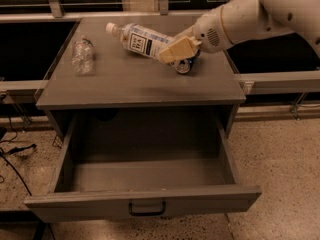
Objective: Place blue plastic bottle into top drawer
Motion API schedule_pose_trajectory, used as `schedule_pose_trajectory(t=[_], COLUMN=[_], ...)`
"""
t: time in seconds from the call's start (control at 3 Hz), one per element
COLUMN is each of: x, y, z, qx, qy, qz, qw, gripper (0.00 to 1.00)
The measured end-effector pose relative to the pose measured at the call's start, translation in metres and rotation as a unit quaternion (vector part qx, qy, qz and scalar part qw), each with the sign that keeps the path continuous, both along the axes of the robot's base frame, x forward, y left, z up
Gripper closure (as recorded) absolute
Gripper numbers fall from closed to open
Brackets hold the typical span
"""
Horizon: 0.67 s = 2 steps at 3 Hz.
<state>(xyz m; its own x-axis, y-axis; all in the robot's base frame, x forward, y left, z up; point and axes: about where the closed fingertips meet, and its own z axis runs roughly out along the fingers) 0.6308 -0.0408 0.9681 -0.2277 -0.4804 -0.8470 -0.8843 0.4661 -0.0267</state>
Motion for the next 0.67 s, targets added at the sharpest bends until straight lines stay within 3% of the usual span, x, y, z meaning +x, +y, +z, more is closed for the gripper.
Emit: schedule_pose_trajectory(t=[0.33, 0.67], x=[-0.0041, -0.0041], y=[-0.0186, -0.0186], z=[-0.0019, -0.0019], qx=[-0.007, -0.007], qy=[-0.013, -0.013], qz=[-0.003, -0.003], qw=[0.9999, 0.9999], gripper=[1.0, 1.0])
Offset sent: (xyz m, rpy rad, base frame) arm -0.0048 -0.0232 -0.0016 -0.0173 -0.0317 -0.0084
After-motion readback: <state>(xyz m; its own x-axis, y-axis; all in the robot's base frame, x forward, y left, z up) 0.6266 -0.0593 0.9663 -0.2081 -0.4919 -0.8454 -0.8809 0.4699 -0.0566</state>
